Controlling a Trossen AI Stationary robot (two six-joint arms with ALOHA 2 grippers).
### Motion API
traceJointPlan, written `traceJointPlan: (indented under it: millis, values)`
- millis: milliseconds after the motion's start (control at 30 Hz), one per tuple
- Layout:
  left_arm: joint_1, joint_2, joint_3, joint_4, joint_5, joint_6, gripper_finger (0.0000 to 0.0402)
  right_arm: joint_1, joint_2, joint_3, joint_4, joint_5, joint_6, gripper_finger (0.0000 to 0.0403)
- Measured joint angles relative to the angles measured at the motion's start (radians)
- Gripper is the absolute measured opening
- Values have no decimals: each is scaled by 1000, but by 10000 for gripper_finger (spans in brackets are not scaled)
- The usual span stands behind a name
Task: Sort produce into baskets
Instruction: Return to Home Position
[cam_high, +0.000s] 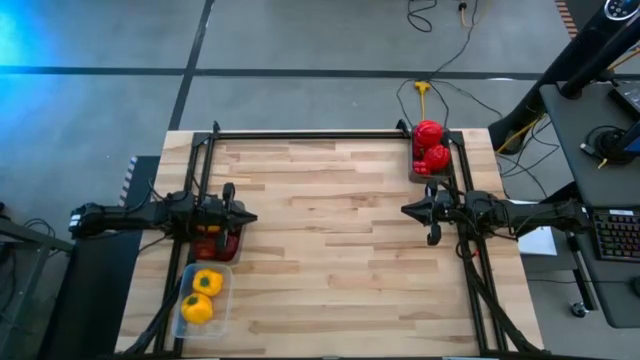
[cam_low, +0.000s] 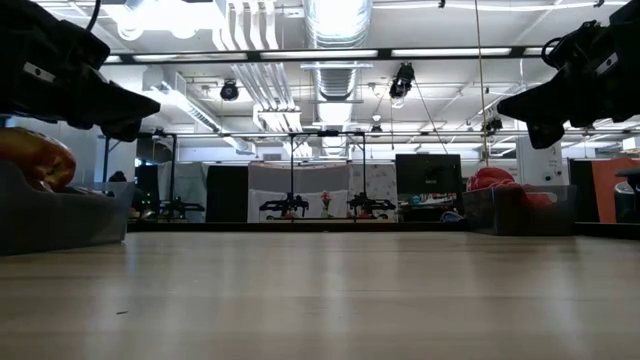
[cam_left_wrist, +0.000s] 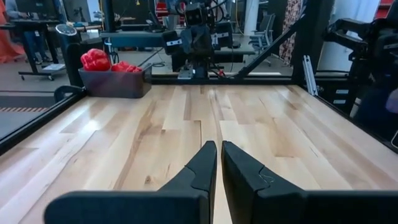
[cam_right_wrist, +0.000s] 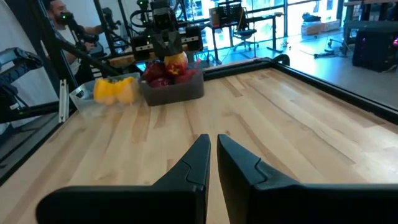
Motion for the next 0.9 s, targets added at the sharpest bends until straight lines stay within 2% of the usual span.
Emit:
traceJointPlan:
  millis: [900]
  values:
    - [0,10,24,5,1,0,9,0,0,0,1,0,0,22]
